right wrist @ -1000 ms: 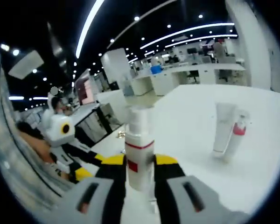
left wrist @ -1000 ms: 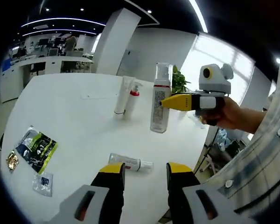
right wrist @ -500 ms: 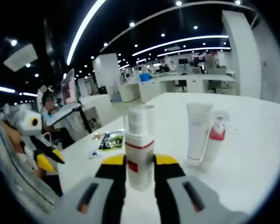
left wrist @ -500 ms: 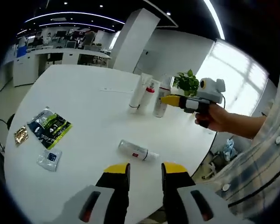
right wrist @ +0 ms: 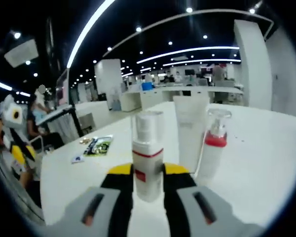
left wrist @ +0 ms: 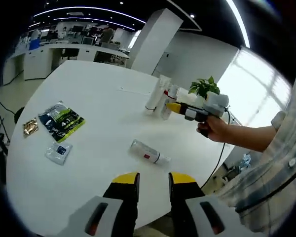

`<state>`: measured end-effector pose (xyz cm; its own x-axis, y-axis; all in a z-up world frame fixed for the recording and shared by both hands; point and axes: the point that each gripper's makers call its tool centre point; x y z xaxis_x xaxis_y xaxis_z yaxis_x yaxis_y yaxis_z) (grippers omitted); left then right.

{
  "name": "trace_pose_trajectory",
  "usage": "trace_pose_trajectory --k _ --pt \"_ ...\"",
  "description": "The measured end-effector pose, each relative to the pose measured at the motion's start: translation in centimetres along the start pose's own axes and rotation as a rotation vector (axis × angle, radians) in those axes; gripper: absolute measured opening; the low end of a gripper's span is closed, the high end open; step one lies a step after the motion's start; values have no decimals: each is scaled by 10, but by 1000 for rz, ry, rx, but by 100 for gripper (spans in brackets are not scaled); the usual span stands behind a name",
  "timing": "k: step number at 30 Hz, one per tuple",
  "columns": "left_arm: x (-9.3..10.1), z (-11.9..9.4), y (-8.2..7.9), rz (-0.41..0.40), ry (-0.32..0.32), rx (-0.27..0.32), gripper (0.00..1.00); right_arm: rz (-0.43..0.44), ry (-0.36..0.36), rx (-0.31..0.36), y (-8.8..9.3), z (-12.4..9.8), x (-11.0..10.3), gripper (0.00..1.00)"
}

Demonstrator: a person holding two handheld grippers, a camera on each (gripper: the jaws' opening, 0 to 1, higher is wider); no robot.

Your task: Arrange the skincare products in the storage area until every visible bottle or jar stands upright without overlapping.

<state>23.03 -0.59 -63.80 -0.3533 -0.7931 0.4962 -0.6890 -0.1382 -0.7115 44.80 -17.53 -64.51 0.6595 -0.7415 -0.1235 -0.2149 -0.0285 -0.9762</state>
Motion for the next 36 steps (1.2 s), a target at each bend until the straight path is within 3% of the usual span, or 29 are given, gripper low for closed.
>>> trace_pose_trajectory --k 7,14,20,25,36 --pt "-8 -7 8 -8 -16 -24 24 -27 17 -11 14 11 12 20" --pt "-15 -11 9 -10 -22 -37 24 -23 42 72 11 15 21 20" --pt "-16 -13 12 -21 -26 -36 24 -38 75 27 28 13 32 20" --pt "-12 -15 23 -21 -18 -64 24 -52 94 22 32 13 39 20" --pt "-20 -28 24 -36 -53 -64 23 -66 87 28 40 27 40 20"
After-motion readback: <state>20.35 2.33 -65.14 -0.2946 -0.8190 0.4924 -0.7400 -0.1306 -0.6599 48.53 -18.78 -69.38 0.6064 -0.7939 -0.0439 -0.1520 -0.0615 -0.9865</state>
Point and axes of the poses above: the point that each gripper's makers call its tool centre point, and the gripper's own axes: z roughly forward along the fingers, x roughly to its right, y roughly out of its underside, and after that the axes turned 7 degrees about x, right-handed
